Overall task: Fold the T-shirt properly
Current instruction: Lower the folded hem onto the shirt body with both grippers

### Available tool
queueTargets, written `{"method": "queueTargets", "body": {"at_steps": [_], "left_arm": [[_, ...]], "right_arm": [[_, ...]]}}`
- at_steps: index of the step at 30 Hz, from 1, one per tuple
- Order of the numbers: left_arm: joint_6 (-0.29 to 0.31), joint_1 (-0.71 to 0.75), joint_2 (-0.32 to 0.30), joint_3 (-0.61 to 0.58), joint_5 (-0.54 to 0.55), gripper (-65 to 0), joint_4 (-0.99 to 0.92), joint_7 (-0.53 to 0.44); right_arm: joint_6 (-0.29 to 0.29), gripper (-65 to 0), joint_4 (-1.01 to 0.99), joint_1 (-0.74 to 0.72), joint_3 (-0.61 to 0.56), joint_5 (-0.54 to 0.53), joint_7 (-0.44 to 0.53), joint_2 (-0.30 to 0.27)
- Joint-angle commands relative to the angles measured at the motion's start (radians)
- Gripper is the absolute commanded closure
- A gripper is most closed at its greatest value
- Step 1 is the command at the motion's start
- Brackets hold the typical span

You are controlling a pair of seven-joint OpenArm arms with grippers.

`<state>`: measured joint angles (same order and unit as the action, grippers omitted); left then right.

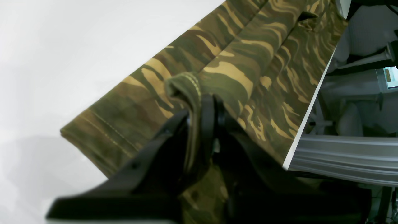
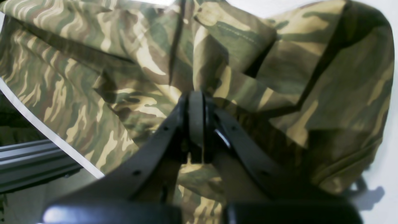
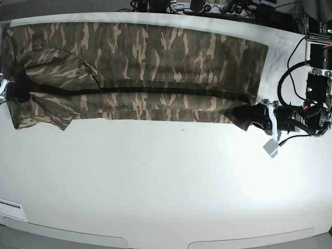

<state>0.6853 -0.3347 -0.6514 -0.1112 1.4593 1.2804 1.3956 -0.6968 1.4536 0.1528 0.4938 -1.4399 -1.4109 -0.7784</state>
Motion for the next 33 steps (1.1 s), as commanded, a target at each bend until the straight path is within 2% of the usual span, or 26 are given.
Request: {"method": "queueTargets", "body": {"at_steps": [1,4,10,11,15,16,17,23,29,33], "left_arm": [[-0.010,-0.020,-0.019,0.010,0.024,0.0,0.015,0.001],[-0.040,-0.008,-0.019,0.010,0.024,0.0,0.015,0.001],[-0.024,0.026,-0.019,0.010,0.024,0.0,0.014,0.001],[-0.025,0.035,-0.020,0.010,0.024,0.0,0.014,0.001],[-0.048,0.078,-0.022,0.010,0.024,-28.7,0.014,0.001],[-0.058,0.091,-0.021,0.009,0.024,-33.1,0.014,0.001],[-0.058,0.103,-0.021,0.009,0.024,-34.1,0.014,0.001],[-0.058,0.164,-0.019,0.009,0.024,-34.0,0.014,0.001],[-0.057,0.199,-0.018,0.009,0.024,-34.0,0.014,0.001],[-0.056,0.198,-0.016,0.009,0.024,-34.0,0.014,0.001]], "right_arm": [[-0.001,0.0,0.013,-0.012,0.012,-0.018,0.015,-0.029],[-0.001,0.0,0.013,-0.012,0.012,-0.018,0.015,-0.024],[-0.001,0.0,0.013,-0.013,0.012,-0.019,0.015,-0.011],[-0.001,-2.0,0.013,-0.013,0.012,-0.019,0.015,-0.011],[-0.001,-32.1,0.013,-0.015,0.012,-0.044,0.015,-0.015],[-0.001,-37.5,0.013,-0.015,0.012,-0.044,0.015,-0.017],[-0.001,-39.8,0.013,-0.015,0.012,-0.044,0.015,-0.021],[-0.001,-40.3,0.013,-0.024,0.012,-0.044,0.015,-0.024],[-0.001,-40.3,0.013,-0.070,0.012,-0.044,0.023,0.011],[-0.001,-40.3,0.013,-0.105,0.012,-0.044,0.032,0.014]]}}
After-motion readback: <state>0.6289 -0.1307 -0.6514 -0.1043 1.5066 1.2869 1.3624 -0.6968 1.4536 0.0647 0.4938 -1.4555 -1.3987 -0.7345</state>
